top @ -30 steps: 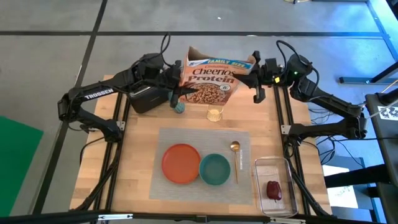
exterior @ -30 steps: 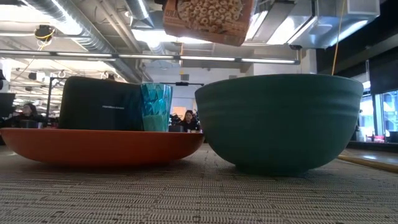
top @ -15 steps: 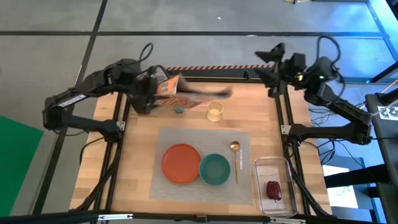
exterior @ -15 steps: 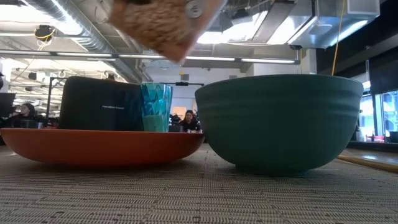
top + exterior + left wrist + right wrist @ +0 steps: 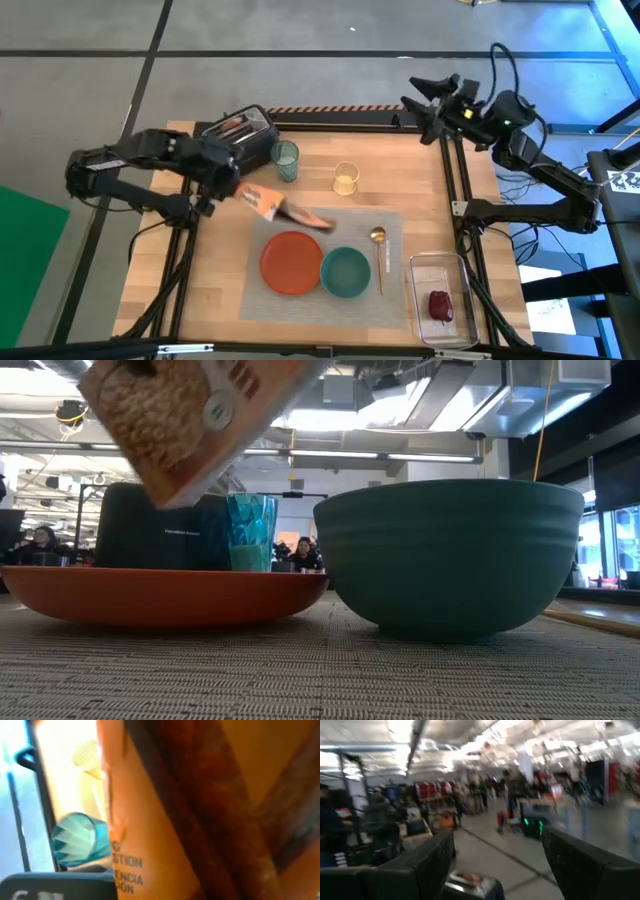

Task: Arrange a breakfast setting
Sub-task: Pour the cereal into the green bowl

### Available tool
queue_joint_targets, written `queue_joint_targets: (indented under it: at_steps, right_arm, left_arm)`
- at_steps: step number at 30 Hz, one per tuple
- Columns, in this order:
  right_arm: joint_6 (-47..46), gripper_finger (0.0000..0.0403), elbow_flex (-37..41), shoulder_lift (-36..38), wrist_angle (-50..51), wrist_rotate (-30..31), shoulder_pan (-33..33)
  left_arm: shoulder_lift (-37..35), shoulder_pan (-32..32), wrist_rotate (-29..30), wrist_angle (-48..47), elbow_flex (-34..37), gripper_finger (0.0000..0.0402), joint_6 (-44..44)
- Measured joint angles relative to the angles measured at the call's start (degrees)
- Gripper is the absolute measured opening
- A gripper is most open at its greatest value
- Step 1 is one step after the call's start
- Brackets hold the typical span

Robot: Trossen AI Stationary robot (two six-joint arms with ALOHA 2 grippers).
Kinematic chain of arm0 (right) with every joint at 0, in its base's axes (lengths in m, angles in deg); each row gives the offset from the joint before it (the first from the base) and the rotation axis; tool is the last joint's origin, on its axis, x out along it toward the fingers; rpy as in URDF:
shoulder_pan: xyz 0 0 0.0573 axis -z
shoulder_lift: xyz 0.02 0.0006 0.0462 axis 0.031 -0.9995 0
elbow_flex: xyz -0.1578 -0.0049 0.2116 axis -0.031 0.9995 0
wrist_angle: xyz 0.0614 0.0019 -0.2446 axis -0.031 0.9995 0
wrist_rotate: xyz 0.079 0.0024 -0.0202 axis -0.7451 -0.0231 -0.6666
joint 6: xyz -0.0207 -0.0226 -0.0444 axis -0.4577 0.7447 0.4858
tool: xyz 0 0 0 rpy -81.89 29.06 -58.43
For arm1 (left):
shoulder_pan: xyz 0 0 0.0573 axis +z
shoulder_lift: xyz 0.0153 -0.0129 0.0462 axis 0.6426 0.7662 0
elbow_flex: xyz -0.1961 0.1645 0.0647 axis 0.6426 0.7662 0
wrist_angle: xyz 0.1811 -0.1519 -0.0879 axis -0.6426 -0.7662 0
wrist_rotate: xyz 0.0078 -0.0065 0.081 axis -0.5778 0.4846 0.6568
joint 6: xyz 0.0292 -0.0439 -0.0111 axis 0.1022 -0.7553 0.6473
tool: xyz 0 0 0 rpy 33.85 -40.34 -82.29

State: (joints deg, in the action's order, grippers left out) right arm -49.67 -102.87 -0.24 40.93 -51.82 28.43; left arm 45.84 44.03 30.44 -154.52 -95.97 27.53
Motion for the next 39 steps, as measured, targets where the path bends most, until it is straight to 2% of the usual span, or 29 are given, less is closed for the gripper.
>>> queue_joint_targets:
  at_steps: [4,10,12,18,22,27,34,39]
  right_arm:
    - [-2.57,0.0289,-0.02,0.13,4.88,2.87,0.0]
    - [-0.43,0.0289,-0.02,-0.48,19.61,13.94,0.1]
    - [-1.59,0.0289,0.07,-0.61,24.63,15.49,0.57]
    - [-4.16,0.0289,0.02,-0.13,30.44,12.25,0.72]
    - [-4.84,0.0289,0.04,0.1,30.51,10.84,0.69]
    - [-5.19,0.0289,0.04,1.72,31.15,9.86,0.74]
    - [-5.23,0.0289,0.0,4.6,32.19,9.34,0.74]
    - [-5.93,0.0289,0.0,5.81,32.95,9.32,0.74]
  left_arm:
    - [3.67,-4.39,5.26,0.98,-0.01,0.0115,2.97]
    - [10.12,-8.54,13.83,3.41,-2.44,0.0115,14.73]
    - [12.27,-9.23,15.69,3.52,-4.37,0.0114,17.9]
    - [18.04,-9.54,17.58,3.49,-9.69,0.0114,24.67]
    - [21.82,-9.51,21.97,2.6,-13.08,0.0114,25.22]
    - [26.05,-10.12,22.6,-0.44,-16.85,0.0114,26.54]
    - [29.91,-12.23,23.93,-1.13,-19.23,0.0114,27.99]
    - [31.41,-13.67,27.24,-0.96,-19.71,0.0114,29.62]
